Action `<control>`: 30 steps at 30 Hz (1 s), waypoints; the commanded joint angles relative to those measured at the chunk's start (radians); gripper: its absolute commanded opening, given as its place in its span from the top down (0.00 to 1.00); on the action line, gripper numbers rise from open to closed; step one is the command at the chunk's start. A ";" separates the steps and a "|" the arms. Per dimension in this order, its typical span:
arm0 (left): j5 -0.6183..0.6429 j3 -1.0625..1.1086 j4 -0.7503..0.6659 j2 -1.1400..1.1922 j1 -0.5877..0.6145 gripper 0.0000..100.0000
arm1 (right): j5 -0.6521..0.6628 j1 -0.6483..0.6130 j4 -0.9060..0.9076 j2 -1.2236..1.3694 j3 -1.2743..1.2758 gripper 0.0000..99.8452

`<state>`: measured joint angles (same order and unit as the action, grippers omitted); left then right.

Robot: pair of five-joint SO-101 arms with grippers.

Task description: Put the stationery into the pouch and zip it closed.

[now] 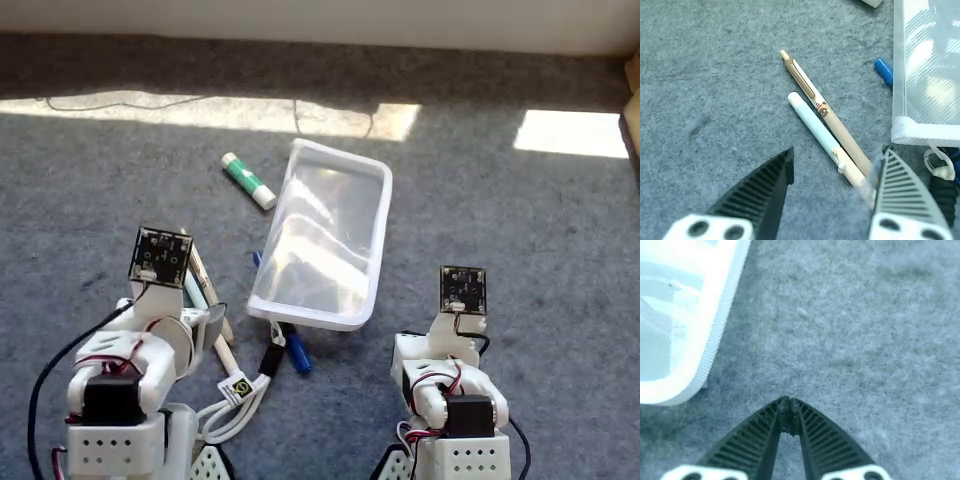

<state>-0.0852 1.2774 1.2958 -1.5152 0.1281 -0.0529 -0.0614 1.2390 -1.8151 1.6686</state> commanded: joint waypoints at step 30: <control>-0.051 0.165 -0.121 -0.064 -0.013 0.74 | -0.003 0.012 0.005 0.004 0.124 0.99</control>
<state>-0.1343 1.4446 1.2022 -1.5673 0.0836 -0.0529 -0.0614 1.2390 -1.8151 1.6686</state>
